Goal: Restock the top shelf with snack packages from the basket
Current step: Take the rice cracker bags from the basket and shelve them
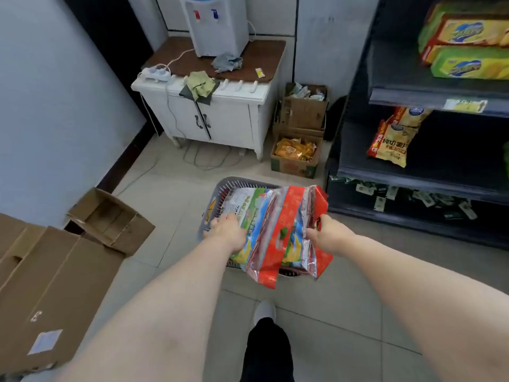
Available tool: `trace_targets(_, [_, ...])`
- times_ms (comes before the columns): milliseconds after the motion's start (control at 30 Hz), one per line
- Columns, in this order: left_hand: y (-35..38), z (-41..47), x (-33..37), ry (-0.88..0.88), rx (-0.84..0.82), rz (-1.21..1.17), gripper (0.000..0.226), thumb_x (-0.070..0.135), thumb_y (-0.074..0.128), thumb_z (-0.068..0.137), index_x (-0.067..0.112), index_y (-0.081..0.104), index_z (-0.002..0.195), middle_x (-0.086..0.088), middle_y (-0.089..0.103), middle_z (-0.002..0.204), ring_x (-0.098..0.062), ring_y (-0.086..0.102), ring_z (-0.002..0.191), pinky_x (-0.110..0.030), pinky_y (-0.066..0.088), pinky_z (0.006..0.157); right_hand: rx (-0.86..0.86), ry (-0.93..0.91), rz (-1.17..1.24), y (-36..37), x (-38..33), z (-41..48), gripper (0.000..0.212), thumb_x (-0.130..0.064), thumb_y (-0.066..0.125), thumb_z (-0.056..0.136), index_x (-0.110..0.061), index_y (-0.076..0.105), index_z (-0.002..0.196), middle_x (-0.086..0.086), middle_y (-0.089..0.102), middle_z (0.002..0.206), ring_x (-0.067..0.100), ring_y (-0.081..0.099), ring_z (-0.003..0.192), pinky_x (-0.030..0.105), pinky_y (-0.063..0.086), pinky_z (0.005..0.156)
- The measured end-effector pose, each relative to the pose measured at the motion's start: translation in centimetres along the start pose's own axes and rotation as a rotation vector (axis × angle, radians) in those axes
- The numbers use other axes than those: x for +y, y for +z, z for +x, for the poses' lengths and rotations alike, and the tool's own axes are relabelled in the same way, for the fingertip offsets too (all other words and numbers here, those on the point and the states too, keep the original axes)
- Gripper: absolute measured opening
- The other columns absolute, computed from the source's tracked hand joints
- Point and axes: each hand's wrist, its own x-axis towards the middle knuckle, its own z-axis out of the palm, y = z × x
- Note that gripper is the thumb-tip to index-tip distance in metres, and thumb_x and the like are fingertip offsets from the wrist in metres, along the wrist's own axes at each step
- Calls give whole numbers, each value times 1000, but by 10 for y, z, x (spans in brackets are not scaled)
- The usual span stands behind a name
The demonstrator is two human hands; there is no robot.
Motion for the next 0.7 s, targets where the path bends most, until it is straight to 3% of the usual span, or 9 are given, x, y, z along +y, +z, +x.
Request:
trace_targets(233, [-6, 73, -53, -17, -68, 34, 55, 33, 53, 96, 6, 36, 141, -15, 38, 146, -36, 34, 136, -49, 36, 109, 178, 291, 120, 24, -18, 49, 82, -42, 64, 87, -6, 20, 147, 16, 33, 150, 35, 38, 136, 51, 36, 108])
trace_targets(367, [4, 90, -60, -90, -38, -58, 72, 28, 55, 95, 6, 17, 152, -13, 23, 157, -35, 27, 141, -49, 33, 112, 118, 347, 230, 29, -15, 64, 75, -35, 62, 90, -9, 18, 145, 15, 50, 138, 36, 54, 121, 46, 45, 99])
trace_targets(467, [12, 101, -62, -189, -38, -110, 78, 26, 58, 93, 3, 13, 152, -15, 21, 157, -37, 29, 138, -49, 33, 111, 24, 379, 297, 35, -18, 72, 77, -33, 60, 93, -10, 11, 148, 15, 53, 137, 36, 56, 119, 43, 45, 95])
trace_targets(567, [16, 113, -56, -285, -39, -160, 80, 20, 59, 90, 3, 12, 153, -14, 20, 158, -37, 30, 138, -49, 33, 109, 27, 435, 345, 42, -19, 82, 69, -37, 64, 90, -11, 25, 141, 13, 56, 133, 35, 57, 115, 41, 46, 91])
trace_targets(700, [19, 130, -50, -408, -47, -262, 78, 16, 62, 88, -1, 17, 150, -17, 30, 154, -39, 32, 137, -48, 32, 110, 138, 565, 222, 44, -16, 84, 69, -47, 69, 79, -22, 37, 134, 11, 46, 132, 33, 48, 124, 50, 34, 106])
